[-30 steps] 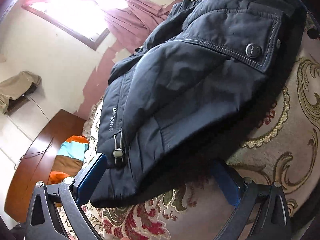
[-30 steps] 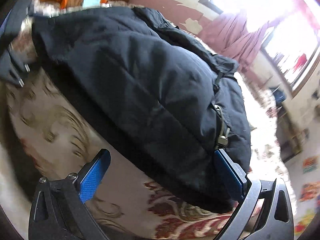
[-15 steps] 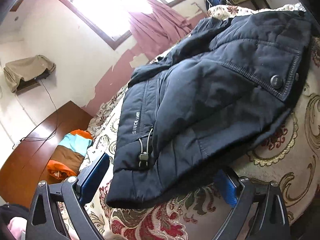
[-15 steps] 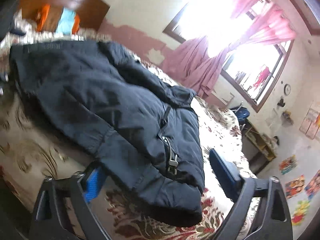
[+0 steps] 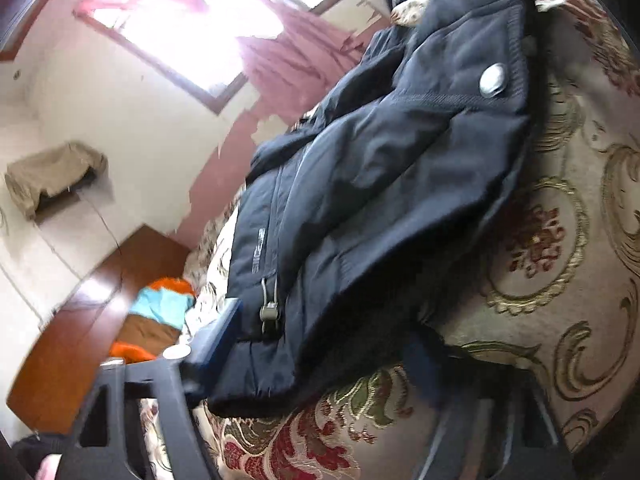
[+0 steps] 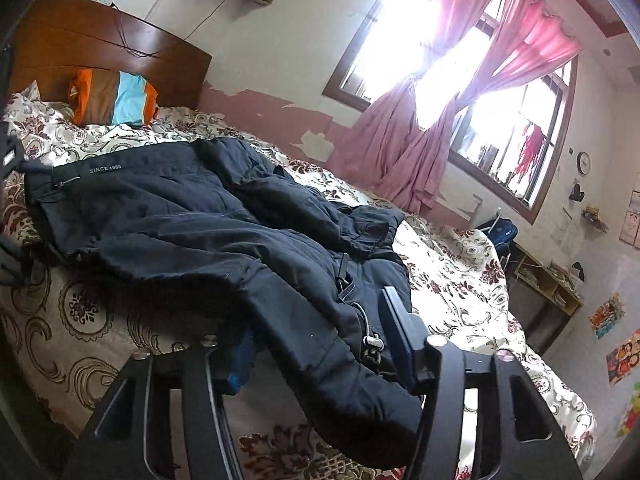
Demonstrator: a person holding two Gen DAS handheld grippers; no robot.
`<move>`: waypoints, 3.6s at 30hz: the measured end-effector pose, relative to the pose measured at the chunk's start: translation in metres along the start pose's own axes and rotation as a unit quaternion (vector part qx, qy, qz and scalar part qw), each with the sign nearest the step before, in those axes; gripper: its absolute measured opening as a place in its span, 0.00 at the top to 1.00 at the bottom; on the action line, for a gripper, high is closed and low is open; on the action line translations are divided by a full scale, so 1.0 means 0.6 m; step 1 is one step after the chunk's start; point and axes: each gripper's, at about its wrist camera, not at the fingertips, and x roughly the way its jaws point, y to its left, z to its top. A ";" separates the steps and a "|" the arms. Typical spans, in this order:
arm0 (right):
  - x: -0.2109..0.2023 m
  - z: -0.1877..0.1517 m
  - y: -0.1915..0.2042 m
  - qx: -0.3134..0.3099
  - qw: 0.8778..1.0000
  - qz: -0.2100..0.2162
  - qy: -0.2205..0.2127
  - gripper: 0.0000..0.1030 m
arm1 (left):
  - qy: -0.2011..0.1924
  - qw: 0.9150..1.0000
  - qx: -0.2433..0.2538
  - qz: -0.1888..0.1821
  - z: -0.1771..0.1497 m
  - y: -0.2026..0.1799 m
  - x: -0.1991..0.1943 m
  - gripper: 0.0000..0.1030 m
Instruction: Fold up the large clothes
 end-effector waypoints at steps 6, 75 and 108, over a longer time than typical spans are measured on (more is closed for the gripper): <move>0.000 0.002 0.001 0.006 1.000 0.003 -0.002 0.75 | 0.036 0.998 -0.055 -0.013 -0.008 0.044 0.032 0.66; 0.464 0.319 -0.152 0.025 0.997 -0.065 -0.020 0.96 | -0.042 0.962 -0.265 -0.042 0.410 0.299 0.356 0.95; 0.411 0.285 -0.125 0.037 0.999 0.022 0.006 0.23 | -0.077 0.932 -0.317 -0.156 0.373 0.295 0.304 0.02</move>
